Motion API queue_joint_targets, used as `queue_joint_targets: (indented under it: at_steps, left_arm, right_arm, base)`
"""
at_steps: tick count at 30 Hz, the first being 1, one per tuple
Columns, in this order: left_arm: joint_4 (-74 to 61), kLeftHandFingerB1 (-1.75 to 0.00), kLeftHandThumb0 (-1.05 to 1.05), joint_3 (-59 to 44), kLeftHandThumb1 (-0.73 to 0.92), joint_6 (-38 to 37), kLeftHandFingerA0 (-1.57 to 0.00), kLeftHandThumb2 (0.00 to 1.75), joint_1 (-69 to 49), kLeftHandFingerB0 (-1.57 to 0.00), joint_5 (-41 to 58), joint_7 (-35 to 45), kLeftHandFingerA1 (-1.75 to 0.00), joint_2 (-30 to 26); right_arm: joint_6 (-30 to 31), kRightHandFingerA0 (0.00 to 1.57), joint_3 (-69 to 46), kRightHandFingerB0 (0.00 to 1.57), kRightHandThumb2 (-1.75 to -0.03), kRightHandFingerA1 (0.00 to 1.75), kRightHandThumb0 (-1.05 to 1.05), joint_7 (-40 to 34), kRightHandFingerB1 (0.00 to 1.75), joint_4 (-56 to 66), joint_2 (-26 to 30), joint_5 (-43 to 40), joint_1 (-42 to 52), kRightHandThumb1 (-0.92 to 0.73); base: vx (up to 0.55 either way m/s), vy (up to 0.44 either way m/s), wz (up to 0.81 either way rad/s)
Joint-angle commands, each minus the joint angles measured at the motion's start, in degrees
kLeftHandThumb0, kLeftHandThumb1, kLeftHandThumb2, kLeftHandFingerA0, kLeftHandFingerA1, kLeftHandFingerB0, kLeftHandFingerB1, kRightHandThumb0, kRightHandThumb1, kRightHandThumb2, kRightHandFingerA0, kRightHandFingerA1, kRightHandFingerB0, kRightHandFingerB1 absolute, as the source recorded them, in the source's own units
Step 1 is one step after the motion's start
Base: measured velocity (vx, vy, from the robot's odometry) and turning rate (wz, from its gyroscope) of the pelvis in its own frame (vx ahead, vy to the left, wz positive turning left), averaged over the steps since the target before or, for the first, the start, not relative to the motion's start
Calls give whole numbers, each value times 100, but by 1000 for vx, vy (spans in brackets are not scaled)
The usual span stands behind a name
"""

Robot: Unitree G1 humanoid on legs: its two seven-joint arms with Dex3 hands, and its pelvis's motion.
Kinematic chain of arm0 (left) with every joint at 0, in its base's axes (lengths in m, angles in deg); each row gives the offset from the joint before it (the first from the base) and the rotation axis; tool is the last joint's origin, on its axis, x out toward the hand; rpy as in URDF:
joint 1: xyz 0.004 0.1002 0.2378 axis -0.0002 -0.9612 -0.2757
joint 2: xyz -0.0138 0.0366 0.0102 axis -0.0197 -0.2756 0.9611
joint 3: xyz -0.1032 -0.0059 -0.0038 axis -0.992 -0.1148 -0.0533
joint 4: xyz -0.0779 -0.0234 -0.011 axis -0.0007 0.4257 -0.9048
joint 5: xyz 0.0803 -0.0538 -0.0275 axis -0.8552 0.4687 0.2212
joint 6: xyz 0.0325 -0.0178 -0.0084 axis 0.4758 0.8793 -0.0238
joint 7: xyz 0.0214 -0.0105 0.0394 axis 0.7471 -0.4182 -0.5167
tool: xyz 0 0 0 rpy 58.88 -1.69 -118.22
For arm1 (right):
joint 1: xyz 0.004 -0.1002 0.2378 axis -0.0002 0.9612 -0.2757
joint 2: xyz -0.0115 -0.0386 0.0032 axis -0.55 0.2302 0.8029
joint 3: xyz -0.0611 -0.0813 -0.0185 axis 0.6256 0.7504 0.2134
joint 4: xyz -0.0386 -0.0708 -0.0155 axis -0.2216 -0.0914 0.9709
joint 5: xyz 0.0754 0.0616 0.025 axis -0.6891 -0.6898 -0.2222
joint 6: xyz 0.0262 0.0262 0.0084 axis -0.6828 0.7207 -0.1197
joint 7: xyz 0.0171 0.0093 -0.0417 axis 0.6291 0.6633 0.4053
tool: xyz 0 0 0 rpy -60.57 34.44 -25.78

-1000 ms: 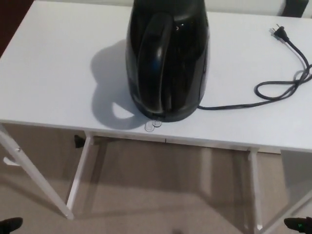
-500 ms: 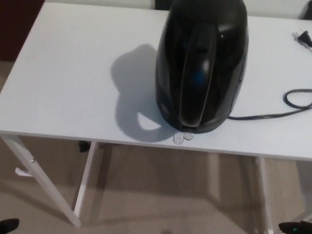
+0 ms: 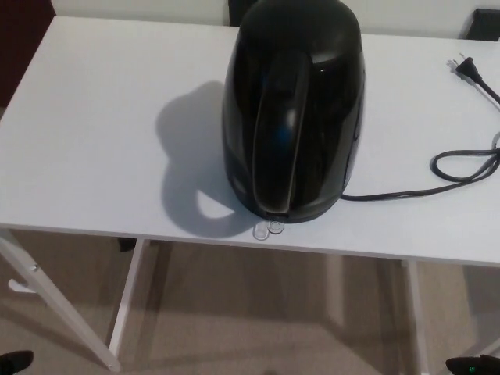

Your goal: The robot walk towards a table in front and click the button on the base of the boilling pot using its left middle finger

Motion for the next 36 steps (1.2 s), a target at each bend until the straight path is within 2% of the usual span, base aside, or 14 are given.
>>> queue_joint_targets:
  at_steps: [1,4,6,7,8,9,16,19,20,21,26,31,32,36]
  left_arm:
    - [13,-39,-2,-11,54,36,-46,54,6,-37,-40,-37,-47,-63]
    - [11,-39,-3,-17,53,41,-44,55,-6,-36,-29,-31,-47,-57]
    - [-35,-53,0,-33,37,97,-39,84,-8,-25,4,-22,-61,-41]
    - [-23,-39,-1,-33,55,98,-46,54,7,-36,4,-19,-48,-40]
    - [22,-39,-2,-14,55,44,-45,55,14,-36,-25,-17,-47,-52]
    - [13,-39,-2,-8,54,16,-45,54,3,-36,-34,-18,-47,-53]
    - [34,-39,-6,15,51,24,-45,55,102,-35,-81,-98,-48,-52]
    - [-59,-39,-4,5,49,12,-44,55,90,-34,-92,-223,-47,-6]
    - [-151,-37,-1,-5,50,-36,-46,54,64,-33,-100,-296,-47,18]
    - [-286,-35,-4,20,52,-330,-38,53,4,-31,-203,-453,-45,28]
    - [-1760,-34,-22,181,45,-1201,-22,57,-425,-23,-771,-1026,-41,6]
    - [-4094,-31,-32,343,43,-1671,-33,53,-932,-26,-1256,-1025,-39,-21]
    - [-4600,-46,-66,390,38,-1828,-33,72,-1023,-29,-1418,-999,-47,-50]
    - [-6138,-31,-45,753,40,-1866,-33,53,-1147,-31,-1669,-643,-38,-100]
  right_arm:
    - [19,65,20,42,-79,58,-46,-35,50,-63,105,77,-2,-51]
    - [64,70,53,46,-58,47,-37,-20,38,-67,114,115,-8,-61]
    - [-8,70,64,46,-58,47,-38,9,38,-107,132,129,-23,-62]
    - [-25,70,59,46,-58,48,-37,27,38,-122,137,121,-36,-62]
    - [-22,65,60,41,-79,59,-45,15,50,-101,138,129,-21,-52]
    - [-9,71,64,46,-58,47,-38,8,38,-99,139,138,-23,-62]
    - [65,66,66,42,-79,58,-45,-35,50,-94,140,167,-114,-52]
    - [37,67,37,42,-79,60,-44,-18,50,-95,149,141,-126,-51]
    - [32,73,30,47,-58,48,-36,-17,39,-102,147,134,-138,-61]
    - [56,66,44,43,-79,59,-44,-32,50,-104,150,158,-158,-52]
    - [57,67,72,43,-79,60,-43,-51,50,-80,200,217,-193,-52]
    - [66,74,69,48,-58,48,-36,-125,39,-50,178,240,-214,-61]
    - [74,67,79,44,-80,59,-44,-112,51,-50,163,240,-219,-52]
    - [41,68,70,46,-80,60,-45,-96,52,-101,153,226,-238,-52]
  base:
    - [0,0,0]
    - [0,0,0]
    - [0,0,0]
    - [0,0,0]
    - [0,0,0]
    - [0,0,0]
    - [0,0,0]
    - [0,0,0]
    - [0,0,0]
    - [0,0,0]
    - [-22,-65,1]
    - [-33,-82,2]
    - [-36,-84,1]
    - [-29,-64,1]
